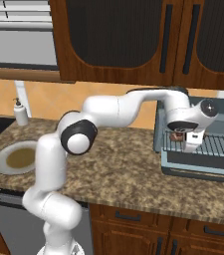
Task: Pick up the kebab skewer and baguette bread, and place them inside the toaster oven. Close the toaster oven door and start by setting the timer.
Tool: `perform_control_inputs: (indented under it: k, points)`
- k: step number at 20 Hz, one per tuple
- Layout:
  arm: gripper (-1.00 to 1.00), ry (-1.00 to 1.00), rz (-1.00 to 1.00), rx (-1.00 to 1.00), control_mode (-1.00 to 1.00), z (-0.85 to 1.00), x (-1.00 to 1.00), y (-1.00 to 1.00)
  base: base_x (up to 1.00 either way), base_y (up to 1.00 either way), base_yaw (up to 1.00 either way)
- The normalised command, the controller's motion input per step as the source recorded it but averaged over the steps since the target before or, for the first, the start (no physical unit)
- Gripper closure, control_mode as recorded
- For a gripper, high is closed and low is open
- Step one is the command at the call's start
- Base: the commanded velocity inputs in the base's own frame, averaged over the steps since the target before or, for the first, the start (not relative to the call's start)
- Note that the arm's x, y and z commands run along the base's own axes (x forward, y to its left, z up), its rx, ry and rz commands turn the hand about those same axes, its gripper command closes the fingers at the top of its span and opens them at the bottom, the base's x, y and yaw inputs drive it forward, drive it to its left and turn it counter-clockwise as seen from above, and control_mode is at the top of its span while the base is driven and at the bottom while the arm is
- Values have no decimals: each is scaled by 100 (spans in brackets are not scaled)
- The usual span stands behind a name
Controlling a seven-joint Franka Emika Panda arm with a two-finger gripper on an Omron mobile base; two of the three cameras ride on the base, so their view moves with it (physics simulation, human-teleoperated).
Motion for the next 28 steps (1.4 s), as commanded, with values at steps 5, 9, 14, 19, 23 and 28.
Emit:
perform_control_inputs:
  k: [5, 9, 14, 19, 23, 28]
  points:
    - [100, 3, 0, 0, -100, -20, 15, 0, 0, 0, 0]
    - [100, 0, 0, 0, -100, -41, 8, 0, 0, 0, 0]
    - [100, 0, 0, 0, -100, -29, 14, 0, 0, 0, 0]
    - [100, 0, 0, 0, -100, -1, 29, 0, 0, 0, 0]
    - [100, 0, 0, 0, -100, 0, 35, 0, 0, 0, 0]
    - [-100, 0, 0, 0, -100, 0, 31, 0, 0, 0, 0]
